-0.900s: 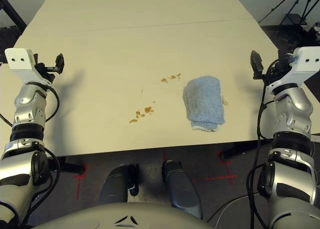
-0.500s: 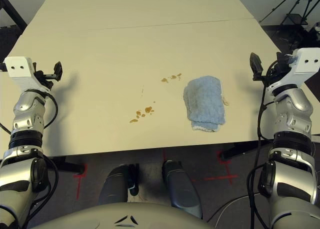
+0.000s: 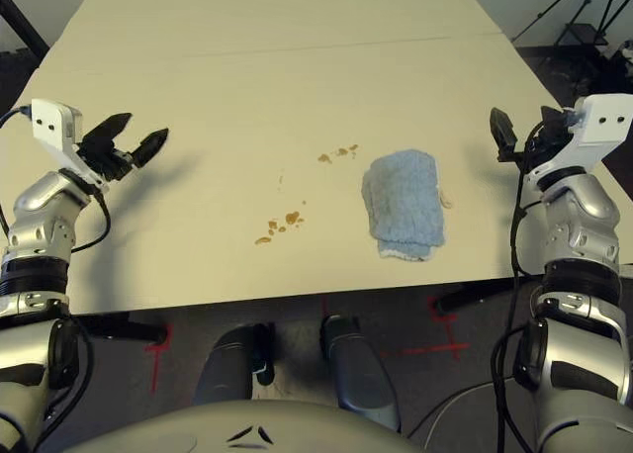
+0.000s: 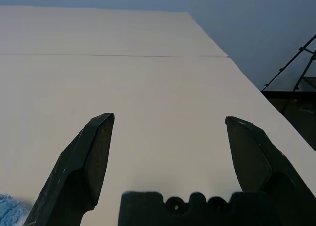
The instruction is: Wipe the water off the table with a rag.
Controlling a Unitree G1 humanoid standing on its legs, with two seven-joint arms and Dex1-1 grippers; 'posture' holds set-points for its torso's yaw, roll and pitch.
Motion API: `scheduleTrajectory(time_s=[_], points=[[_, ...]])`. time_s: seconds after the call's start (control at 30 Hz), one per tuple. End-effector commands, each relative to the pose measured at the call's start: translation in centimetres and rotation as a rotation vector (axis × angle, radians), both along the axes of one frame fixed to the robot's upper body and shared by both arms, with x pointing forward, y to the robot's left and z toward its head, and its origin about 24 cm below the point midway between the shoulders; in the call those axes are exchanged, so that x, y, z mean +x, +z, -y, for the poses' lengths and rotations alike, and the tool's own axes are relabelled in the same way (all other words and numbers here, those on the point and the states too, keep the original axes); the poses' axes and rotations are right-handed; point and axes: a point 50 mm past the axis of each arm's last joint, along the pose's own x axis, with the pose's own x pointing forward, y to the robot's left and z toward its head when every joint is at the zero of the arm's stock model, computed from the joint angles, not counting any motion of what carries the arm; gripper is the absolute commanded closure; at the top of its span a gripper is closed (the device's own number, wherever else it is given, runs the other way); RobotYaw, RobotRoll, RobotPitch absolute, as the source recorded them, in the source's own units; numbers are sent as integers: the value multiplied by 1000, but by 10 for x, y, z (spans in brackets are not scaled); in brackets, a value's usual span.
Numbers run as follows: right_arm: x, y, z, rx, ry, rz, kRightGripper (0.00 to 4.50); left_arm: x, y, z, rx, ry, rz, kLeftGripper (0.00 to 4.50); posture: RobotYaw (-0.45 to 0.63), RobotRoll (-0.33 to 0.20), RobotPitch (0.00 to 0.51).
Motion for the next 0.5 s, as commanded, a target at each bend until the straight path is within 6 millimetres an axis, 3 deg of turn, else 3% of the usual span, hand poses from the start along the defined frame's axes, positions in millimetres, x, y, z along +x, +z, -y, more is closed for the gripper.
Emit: scheduleTrajectory(time_s=[0.03, 0.5], points=[[0, 0, 3, -13, 2, -33, 25, -7, 4, 4, 36, -153, -45, 0, -208, 0, 194], [-14, 13, -5, 64, 207, -230, 25, -16, 1, 15, 42, -300, -89, 0, -218, 0, 198]])
